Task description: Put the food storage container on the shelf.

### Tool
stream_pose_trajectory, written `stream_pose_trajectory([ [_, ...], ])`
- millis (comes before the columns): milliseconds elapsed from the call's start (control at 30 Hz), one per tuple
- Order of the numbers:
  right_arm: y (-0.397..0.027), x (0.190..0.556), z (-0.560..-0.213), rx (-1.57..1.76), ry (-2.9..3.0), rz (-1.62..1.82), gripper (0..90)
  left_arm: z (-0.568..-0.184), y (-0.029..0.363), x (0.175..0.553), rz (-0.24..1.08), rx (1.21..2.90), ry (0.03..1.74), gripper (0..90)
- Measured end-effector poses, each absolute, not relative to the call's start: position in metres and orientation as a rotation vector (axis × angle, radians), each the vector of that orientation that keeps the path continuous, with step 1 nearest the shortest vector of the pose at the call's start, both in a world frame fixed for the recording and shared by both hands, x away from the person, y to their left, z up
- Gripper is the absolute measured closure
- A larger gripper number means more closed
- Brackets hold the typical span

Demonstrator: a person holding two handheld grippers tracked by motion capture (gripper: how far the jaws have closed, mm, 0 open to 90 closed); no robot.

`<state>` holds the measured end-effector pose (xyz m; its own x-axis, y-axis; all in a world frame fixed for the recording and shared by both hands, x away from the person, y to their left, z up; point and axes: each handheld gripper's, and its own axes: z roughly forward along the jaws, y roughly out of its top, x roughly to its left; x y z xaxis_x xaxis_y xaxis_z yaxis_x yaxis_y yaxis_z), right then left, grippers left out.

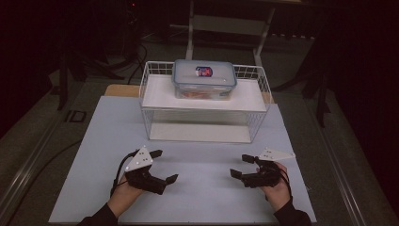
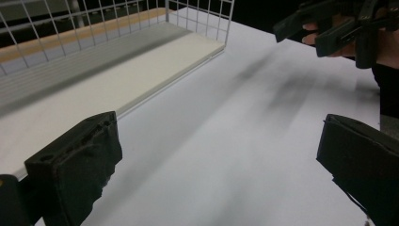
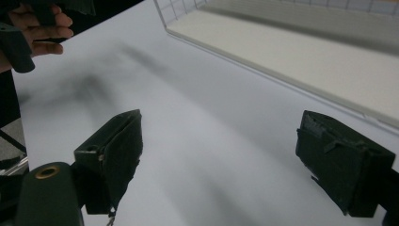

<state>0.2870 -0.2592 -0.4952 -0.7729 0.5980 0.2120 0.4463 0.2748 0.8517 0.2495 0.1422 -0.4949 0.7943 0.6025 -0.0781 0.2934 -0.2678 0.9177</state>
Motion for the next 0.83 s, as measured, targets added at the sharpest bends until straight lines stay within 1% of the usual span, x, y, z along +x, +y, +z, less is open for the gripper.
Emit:
stream_pose_trajectory([
  [167, -0.271, 0.282, -0.499, 1.014, 2.364, 1.499, 14.9, -0.505, 0.147, 0.251, 0.359, 1.893, 0.697, 0.1],
  [333, -0.280, 0.276, -0.504, 1.035, 2.360, 1.481, 15.0, -0.512, 0.154, 0.252, 0.364, 1.884, 0.728, 0.1],
  [833, -0.283, 0.276, -0.510, 1.037, 2.374, 1.443, 15.2, -0.522, 0.157, 0.255, 0.352, 1.892, 0.754, 0.2],
])
